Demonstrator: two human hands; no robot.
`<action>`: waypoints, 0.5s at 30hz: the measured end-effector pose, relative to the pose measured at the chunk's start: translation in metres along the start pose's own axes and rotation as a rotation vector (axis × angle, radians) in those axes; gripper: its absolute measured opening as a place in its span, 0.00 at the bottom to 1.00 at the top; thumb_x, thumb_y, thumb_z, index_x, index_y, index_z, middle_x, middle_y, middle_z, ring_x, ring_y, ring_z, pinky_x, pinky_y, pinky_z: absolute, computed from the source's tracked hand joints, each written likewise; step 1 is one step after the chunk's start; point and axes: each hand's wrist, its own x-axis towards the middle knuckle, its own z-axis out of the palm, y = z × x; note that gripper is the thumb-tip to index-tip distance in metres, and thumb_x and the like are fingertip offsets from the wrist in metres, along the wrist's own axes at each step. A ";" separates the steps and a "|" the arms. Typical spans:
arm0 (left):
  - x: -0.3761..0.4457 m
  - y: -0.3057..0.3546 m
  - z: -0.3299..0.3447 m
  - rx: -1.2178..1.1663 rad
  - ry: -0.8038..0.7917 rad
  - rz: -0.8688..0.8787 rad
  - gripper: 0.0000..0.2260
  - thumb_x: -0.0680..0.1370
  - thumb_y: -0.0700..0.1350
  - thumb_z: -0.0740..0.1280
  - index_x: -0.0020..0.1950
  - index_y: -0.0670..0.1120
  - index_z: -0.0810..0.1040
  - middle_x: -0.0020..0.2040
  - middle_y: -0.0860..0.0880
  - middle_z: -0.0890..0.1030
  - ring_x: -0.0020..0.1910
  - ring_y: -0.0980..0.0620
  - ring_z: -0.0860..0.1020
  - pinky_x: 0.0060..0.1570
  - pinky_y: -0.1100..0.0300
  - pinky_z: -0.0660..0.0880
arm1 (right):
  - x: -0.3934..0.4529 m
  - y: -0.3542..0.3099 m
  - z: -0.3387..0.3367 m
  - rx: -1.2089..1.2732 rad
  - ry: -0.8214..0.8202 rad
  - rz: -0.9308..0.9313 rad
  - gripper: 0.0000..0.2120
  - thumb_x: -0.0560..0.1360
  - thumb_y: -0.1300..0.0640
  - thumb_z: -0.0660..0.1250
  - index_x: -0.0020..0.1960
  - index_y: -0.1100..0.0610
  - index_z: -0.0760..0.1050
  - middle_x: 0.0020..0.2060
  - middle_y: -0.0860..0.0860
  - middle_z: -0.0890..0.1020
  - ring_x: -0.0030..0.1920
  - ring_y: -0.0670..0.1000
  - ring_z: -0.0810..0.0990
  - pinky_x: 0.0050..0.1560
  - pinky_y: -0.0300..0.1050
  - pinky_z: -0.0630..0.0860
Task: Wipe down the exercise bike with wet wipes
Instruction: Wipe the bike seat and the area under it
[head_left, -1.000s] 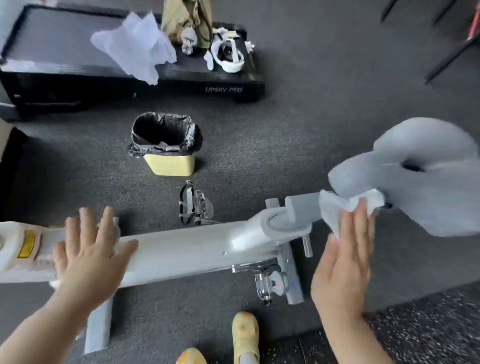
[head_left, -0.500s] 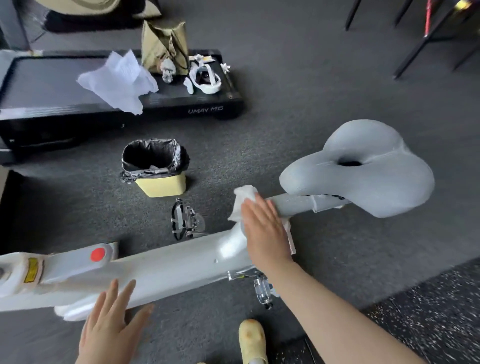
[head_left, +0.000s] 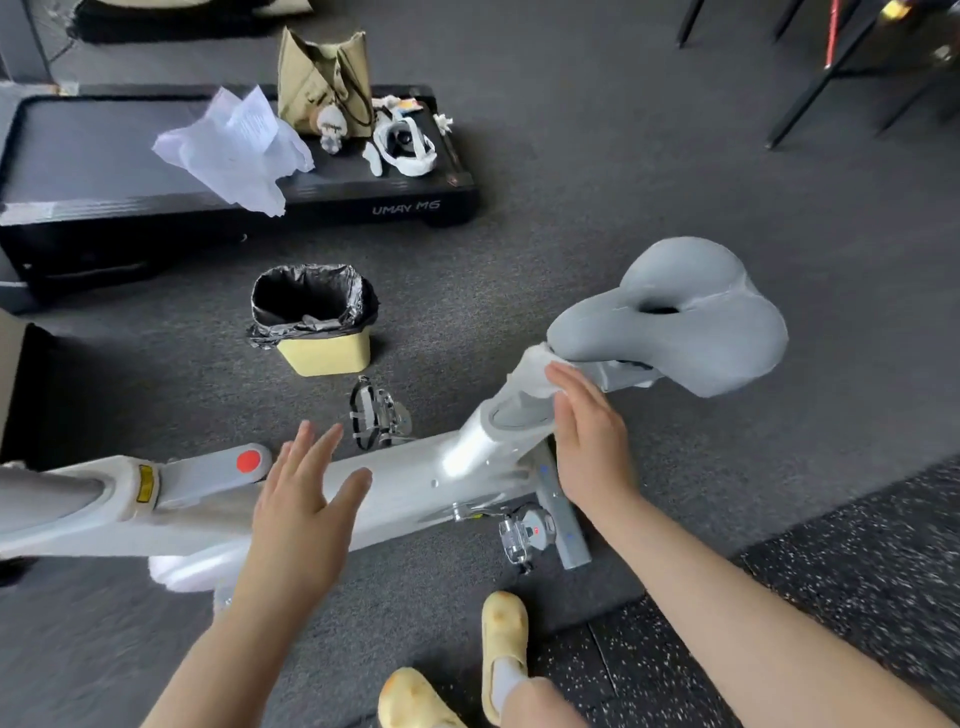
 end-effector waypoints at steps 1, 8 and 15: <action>0.002 0.011 0.000 -0.019 0.003 0.034 0.24 0.79 0.47 0.65 0.75 0.52 0.65 0.79 0.51 0.55 0.78 0.50 0.52 0.76 0.49 0.51 | -0.003 -0.006 -0.021 0.062 0.119 0.023 0.16 0.82 0.61 0.55 0.66 0.58 0.74 0.66 0.49 0.75 0.67 0.47 0.71 0.66 0.31 0.61; 0.020 0.100 0.002 0.032 0.035 0.276 0.25 0.80 0.49 0.63 0.77 0.51 0.62 0.80 0.50 0.53 0.79 0.51 0.50 0.76 0.51 0.51 | 0.039 0.028 -0.148 -0.059 0.498 0.118 0.21 0.79 0.56 0.50 0.65 0.63 0.74 0.66 0.54 0.75 0.68 0.53 0.70 0.69 0.37 0.59; 0.029 0.162 0.037 0.045 -0.008 0.330 0.26 0.81 0.49 0.62 0.78 0.53 0.59 0.80 0.54 0.51 0.79 0.54 0.47 0.76 0.52 0.51 | 0.064 0.074 -0.085 -0.424 0.128 0.131 0.28 0.80 0.52 0.41 0.74 0.60 0.63 0.74 0.54 0.65 0.76 0.55 0.57 0.75 0.53 0.50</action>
